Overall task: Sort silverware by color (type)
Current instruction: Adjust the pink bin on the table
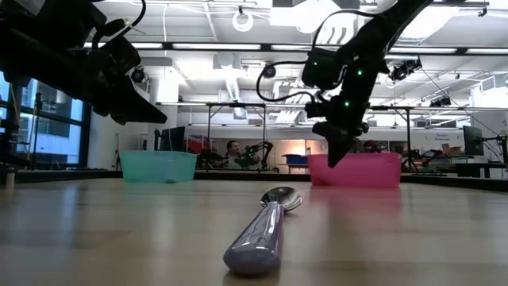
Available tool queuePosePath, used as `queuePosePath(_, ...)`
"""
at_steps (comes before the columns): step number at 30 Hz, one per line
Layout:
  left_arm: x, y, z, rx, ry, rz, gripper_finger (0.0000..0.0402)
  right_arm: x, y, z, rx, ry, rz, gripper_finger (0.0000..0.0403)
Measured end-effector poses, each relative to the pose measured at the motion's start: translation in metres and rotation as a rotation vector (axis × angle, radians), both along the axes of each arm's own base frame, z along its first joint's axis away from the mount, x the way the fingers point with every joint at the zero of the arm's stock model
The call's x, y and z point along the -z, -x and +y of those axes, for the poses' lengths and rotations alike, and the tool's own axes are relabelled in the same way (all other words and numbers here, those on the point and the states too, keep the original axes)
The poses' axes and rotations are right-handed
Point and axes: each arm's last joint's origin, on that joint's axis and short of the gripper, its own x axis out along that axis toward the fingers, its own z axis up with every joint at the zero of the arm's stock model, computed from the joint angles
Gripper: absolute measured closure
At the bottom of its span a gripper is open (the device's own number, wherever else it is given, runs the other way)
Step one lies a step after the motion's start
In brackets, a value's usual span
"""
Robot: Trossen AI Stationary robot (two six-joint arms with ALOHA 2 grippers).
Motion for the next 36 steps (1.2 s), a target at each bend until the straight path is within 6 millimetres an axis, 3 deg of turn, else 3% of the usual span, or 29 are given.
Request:
queuePosePath(6, 0.000, 0.000, 0.000, 0.000, 0.000, 0.001, 0.0396, 0.000, 0.005, -0.005, -0.038, 0.006, 0.044, 0.0403)
queuePosePath(15, 0.000, 0.000, 0.000, 0.000, 0.000, 0.004, 0.0396, -0.029, 0.013, 0.029, -0.077, -0.009, 0.016, 0.0403)
queuePosePath(20, 0.001, 0.000, 0.000, 0.000, 0.000, 0.007, 0.0396, -0.026, 0.022, 0.036, -0.035, -0.057, 0.074, 0.0403)
queuePosePath(29, 0.001, 0.000, 0.000, 0.001, 0.000, 0.007, 0.0396, 0.006, 0.048, 0.017, 0.074, -0.072, 0.127, 0.0403)
queuePosePath(36, 0.001, 0.000, 0.000, 0.000, 0.000, 0.006, 0.0396, 0.012, 0.062, -0.005, 0.168, 0.005, 0.168, 0.0403)
